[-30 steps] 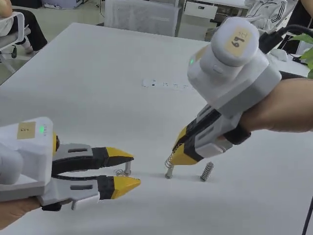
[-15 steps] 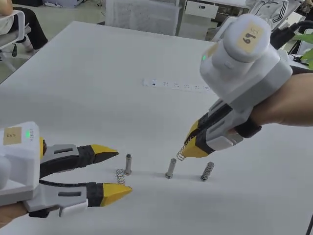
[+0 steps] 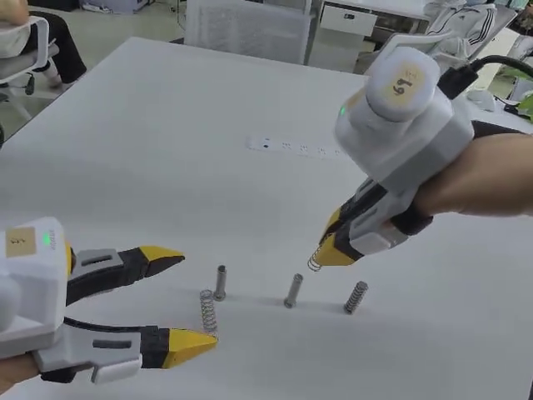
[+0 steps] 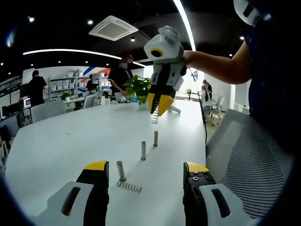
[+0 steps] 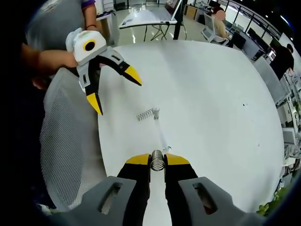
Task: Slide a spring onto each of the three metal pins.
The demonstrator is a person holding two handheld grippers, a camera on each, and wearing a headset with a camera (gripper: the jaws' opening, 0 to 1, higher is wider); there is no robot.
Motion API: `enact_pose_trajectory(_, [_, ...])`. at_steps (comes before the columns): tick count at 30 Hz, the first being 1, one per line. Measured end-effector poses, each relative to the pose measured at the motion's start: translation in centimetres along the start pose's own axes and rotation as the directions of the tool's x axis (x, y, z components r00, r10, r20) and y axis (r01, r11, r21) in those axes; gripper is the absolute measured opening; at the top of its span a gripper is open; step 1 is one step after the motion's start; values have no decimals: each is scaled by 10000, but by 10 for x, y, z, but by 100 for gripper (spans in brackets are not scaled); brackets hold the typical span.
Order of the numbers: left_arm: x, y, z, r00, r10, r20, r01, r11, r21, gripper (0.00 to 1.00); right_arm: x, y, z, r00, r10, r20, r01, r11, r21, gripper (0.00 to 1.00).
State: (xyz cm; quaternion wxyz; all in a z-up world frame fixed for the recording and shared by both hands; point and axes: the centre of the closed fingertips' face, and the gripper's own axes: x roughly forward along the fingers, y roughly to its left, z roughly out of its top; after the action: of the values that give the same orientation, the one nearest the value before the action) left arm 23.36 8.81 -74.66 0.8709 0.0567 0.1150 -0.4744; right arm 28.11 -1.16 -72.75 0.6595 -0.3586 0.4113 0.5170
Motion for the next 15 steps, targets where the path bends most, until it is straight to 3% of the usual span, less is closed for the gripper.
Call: enact_pose_trajectory(15, [0,0,-2,9999,-50,-119,50,10000,-7,60,34,-20,-10,9982,8,-604,9,9996,278,8])
